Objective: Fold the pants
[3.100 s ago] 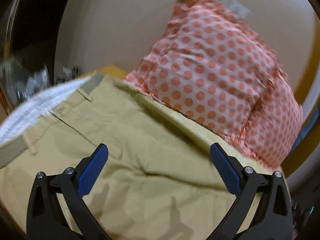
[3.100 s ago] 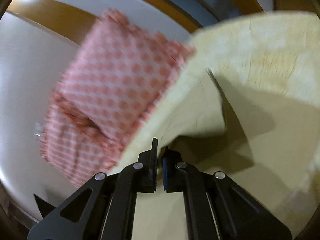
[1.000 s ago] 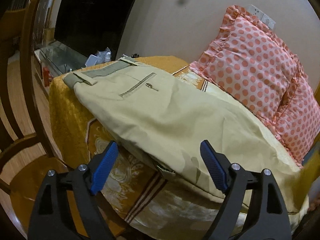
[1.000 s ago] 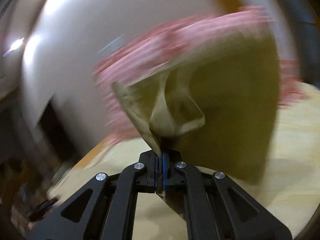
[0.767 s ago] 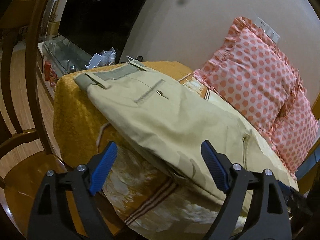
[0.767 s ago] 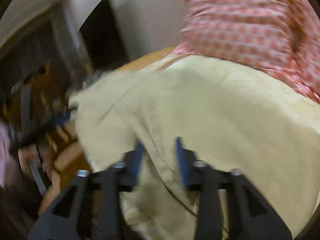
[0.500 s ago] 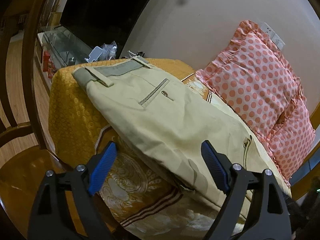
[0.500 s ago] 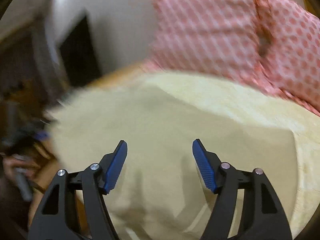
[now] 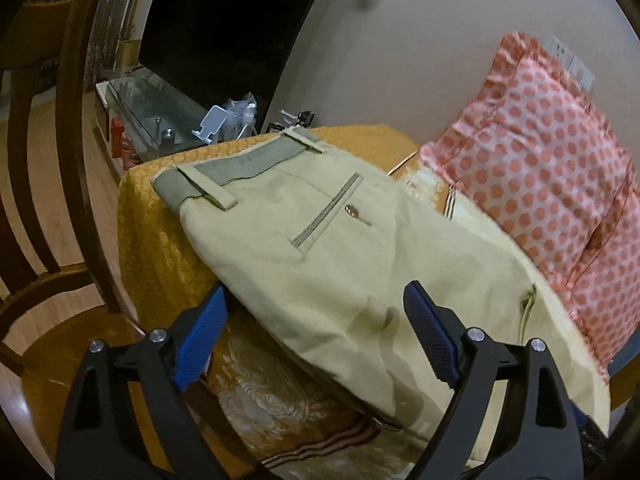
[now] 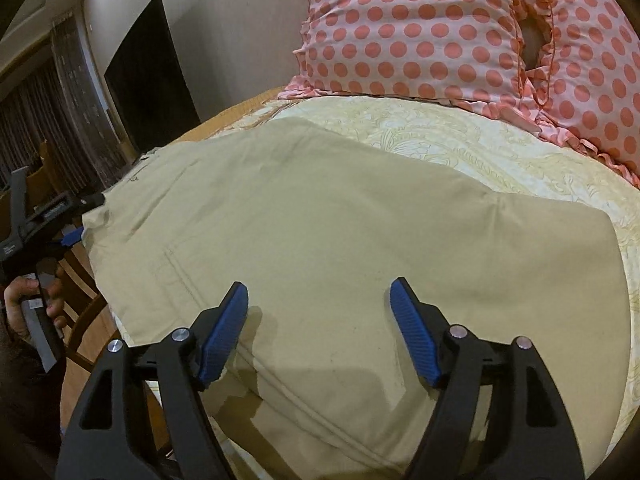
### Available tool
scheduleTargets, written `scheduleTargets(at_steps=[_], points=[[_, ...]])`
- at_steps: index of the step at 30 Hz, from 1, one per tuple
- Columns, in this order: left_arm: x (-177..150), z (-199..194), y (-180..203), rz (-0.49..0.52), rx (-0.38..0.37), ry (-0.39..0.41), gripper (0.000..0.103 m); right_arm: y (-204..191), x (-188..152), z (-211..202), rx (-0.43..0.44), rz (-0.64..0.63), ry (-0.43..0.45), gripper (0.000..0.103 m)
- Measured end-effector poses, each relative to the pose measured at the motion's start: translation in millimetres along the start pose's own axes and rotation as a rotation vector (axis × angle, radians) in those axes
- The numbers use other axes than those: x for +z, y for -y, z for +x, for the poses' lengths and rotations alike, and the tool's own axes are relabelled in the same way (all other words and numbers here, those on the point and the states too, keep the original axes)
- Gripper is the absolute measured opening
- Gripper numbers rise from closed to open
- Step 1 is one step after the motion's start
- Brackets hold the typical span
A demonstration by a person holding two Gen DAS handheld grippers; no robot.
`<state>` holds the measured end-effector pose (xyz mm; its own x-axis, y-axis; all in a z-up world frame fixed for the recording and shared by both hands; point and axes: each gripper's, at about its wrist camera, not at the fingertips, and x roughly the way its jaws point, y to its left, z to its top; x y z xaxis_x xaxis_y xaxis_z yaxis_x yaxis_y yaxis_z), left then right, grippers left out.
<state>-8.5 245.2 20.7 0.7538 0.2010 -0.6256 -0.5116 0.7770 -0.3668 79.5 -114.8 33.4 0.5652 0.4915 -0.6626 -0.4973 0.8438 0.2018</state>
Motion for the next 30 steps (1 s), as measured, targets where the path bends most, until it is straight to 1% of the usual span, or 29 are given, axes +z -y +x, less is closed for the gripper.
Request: scheduleTargets(at_steps=[2, 3, 4, 5, 8, 9, 10, 11, 12, 13, 14, 15, 16, 18, 19, 21, 22, 23, 24, 25, 26, 28, 30], points=[[2.0, 0.3, 1.1, -0.024, -0.007, -0.009, 0.089, 1.9, 0.5, 0.2, 0.012, 0.008, 0.006, 0.076], [3.8, 0.2, 1.0, -0.042, -0.019, -0.012, 0.087, 3.1, -0.3, -1.2, 0.022, 0.015, 0.011, 0.077], [6.8, 3.1, 1.1, -0.073, -0.073, -0.037, 0.081, 4.1, -1.3, -2.5, 0.032, 0.022, 0.015, 0.077], [9.6, 5.5, 2.5, -0.098, -0.082, -0.052, 0.078, 5.3, -2.2, -3.7, 0.040, 0.029, 0.019, 0.077], [15.9, 14.0, 5.2, -0.154, -0.083, -0.064, 0.067, 9.2, -4.7, -8.9, 0.064, 0.046, 0.034, 0.077], [16.5, 16.5, 2.9, -0.185, -0.084, -0.063, 0.049, 11.3, -6.2, -12.6, 0.072, 0.051, 0.041, 0.077], [16.6, 18.3, -1.7, -0.223, -0.069, -0.051, 0.021, 13.2, -7.7, -16.2, 0.075, 0.055, 0.049, 0.077], [16.6, 19.1, -4.0, -0.234, -0.056, -0.043, 0.014, 16.1, -9.4, -20.8, 0.079, 0.060, 0.058, 0.077], [17.9, 18.8, -2.3, -0.223, -0.056, -0.036, 0.011, 19.9, -11.7, -26.9, 0.080, 0.067, 0.072, 0.077], [21.6, 15.1, 10.1, -0.151, -0.028, -0.019, 0.009, 24.0, -13.2, -31.9, 0.078, 0.076, 0.085, 0.077], [24.9, 8.5, 26.2, -0.064, -0.006, 0.015, 0.009, 29.6, -14.9, -37.6, 0.074, 0.088, 0.098, 0.078], [29.9, -2.4, 55.1, 0.067, 0.007, 0.065, 0.008, 39.3, -17.1, -46.3, 0.063, 0.109, 0.118, 0.078], [32.4, -9.8, 75.4, 0.146, 0.001, 0.091, 0.008, 46.9, -18.4, -52.5, 0.052, 0.127, 0.134, 0.078], [33.4, -29.7, 128.5, 0.327, -0.056, 0.155, 0.008, 66.2, -22.0, -67.8, 0.029, 0.179, 0.177, 0.078], [28.4, -41.9, 163.2, 0.443, -0.097, 0.189, 0.008, 77.3, -24.1, -76.0, 0.018, 0.214, 0.202, 0.078], [6.8, -63.1, 217.7, 0.639, -0.195, 0.242, 0.008, 99.6, -29.5, -92.1, -0.005, 0.290, 0.250, 0.078], [-15.8, -76.0, 248.6, 0.764, -0.276, 0.256, 0.009, 111.0, -32.8, -99.2, -0.009, 0.331, 0.270, 0.078], [-37.9, -84.3, 269.9, 0.860, -0.342, 0.251, 0.009, 125.5, -38.1, -108.3, -0.005, 0.390, 0.295, 0.078], [-72.3, -91.4, 292.3, 0.988, -0.416, 0.229, 0.009, 134.9, -41.2, -113.1, -0.003, 0.426, 0.307, 0.078], [-100.9, -93.5, 304.1, 1.079, -0.463, 0.202, 0.010, 144.9, -45.3, -118.4, 0.004, 0.467, 0.321, 0.079], [-120.3, -93.4, 308.9, 1.137, -0.491, 0.178, 0.010, 156.5, -50.6, -124.1, 0.019, 0.517, 0.335, 0.082], [-173.2, -86.9, 312.8, 1.290, -0.546, 0.077, 0.011, 175.3, -60.1, -132.0, 0.054, 0.605, 0.359, 0.085], [-201.4, -80.4, 308.3, 1.366, -0.563, 0.014, 0.011, 192.1, -67.9, -134.8, 0.091, 0.687, 0.366, 0.085]])
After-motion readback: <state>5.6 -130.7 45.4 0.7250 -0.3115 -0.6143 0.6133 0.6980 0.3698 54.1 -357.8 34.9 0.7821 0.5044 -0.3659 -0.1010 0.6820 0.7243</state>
